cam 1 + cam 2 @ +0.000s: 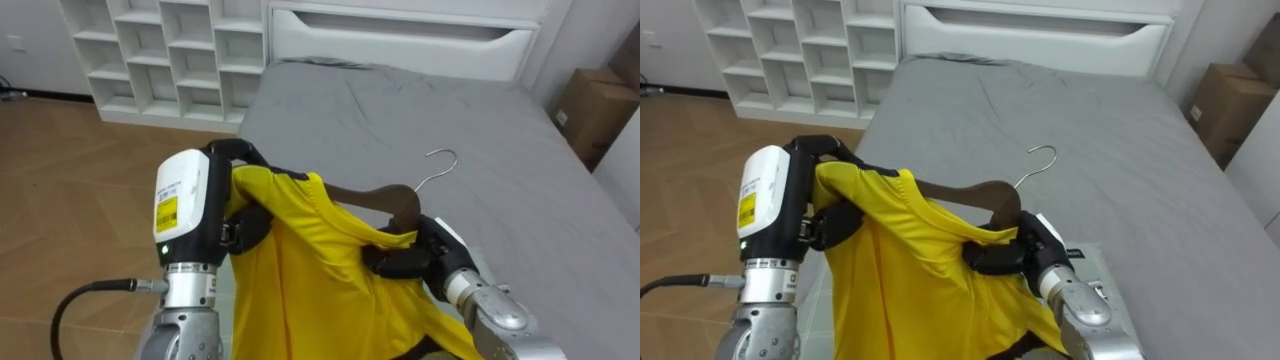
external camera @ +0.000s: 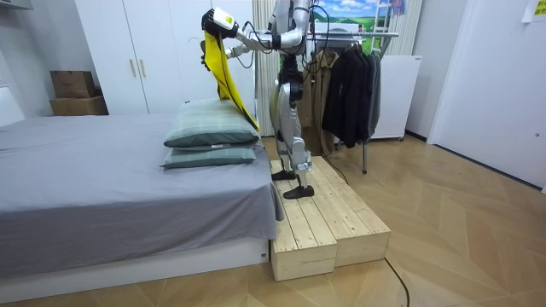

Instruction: Hang clothes

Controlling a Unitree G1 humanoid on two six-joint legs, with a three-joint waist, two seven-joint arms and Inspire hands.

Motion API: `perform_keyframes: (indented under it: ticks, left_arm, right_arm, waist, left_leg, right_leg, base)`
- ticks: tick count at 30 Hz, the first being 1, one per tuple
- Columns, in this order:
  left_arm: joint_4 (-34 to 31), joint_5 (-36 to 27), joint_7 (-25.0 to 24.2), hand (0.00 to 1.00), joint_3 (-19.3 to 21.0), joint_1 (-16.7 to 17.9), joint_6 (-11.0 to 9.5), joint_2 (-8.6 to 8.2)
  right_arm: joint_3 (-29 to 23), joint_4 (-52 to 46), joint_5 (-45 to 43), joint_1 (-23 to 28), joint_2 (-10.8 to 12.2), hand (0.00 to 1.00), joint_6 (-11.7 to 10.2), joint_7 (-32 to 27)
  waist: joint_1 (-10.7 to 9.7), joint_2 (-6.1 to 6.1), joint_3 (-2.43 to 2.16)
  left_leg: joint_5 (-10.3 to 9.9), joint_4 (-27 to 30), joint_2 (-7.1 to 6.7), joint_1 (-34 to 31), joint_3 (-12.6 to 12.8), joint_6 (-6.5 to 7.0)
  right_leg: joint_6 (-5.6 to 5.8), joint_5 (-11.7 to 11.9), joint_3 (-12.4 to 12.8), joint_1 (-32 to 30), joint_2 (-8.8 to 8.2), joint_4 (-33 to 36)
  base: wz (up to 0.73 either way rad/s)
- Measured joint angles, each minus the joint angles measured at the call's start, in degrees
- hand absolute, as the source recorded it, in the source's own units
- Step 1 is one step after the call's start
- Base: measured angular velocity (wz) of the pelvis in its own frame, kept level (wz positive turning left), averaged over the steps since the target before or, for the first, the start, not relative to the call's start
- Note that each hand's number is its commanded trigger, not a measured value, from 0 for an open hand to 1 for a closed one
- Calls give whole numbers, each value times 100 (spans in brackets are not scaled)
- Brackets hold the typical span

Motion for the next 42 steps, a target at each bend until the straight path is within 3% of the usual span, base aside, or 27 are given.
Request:
perform_keyframes:
  ticks: [16,17,18,19,31,36,42]
  left_arm:
    - [0,-12,-5,100,-2,0,16,-11]
    - [0,-12,-5,64,-3,0,17,-11]
    - [0,-12,-5,53,-4,0,17,-11]
    - [0,-13,-5,0,-4,0,18,-12]
    - [2,-49,-71,0,-18,0,15,13]
    - [37,-58,-414,0,-54,1,16,149]
    - [754,-113,-659,0,-157,0,18,199]
  right_arm:
    - [6,2,0,1,-4,100,4,1]
    - [6,2,0,1,-4,100,6,0]
    - [6,2,0,1,-4,100,7,0]
    - [6,2,1,1,-5,100,7,0]
    - [-1,2,-161,4,-74,100,7,61]
    - [-7,2,-333,5,-183,100,49,88]
    - [-7,3,-697,18,-283,100,190,56]
  waist:
    - [0,27,4]
    - [0,27,3]
    - [0,27,3]
    - [0,27,3]
    - [-167,22,-1]
    - [-178,24,-4]
    - [-211,32,-10]
  left_leg:
    - [-1,-6,0,-1,-4,0]
    - [0,-6,0,-1,-5,0]
    - [-1,-5,0,-1,-5,0]
    - [0,-5,0,-1,-5,0]
    - [1,4,-12,6,-23,2]
    - [2,5,-15,12,-7,3]
    - [3,11,-18,35,-10,5]
  right_leg:
    - [0,0,-5,0,2,0]
    - [0,0,-5,0,2,0]
    - [0,0,-5,0,2,0]
    - [0,0,-5,0,2,1]
    - [0,0,45,38,-5,2]
    - [0,0,76,-8,-2,12]
    - [0,0,62,26,-8,17]
  base:
    - [0]
    - [0]
    - [0]
    - [0]
    - [0]
    - [-1]
    - [0]
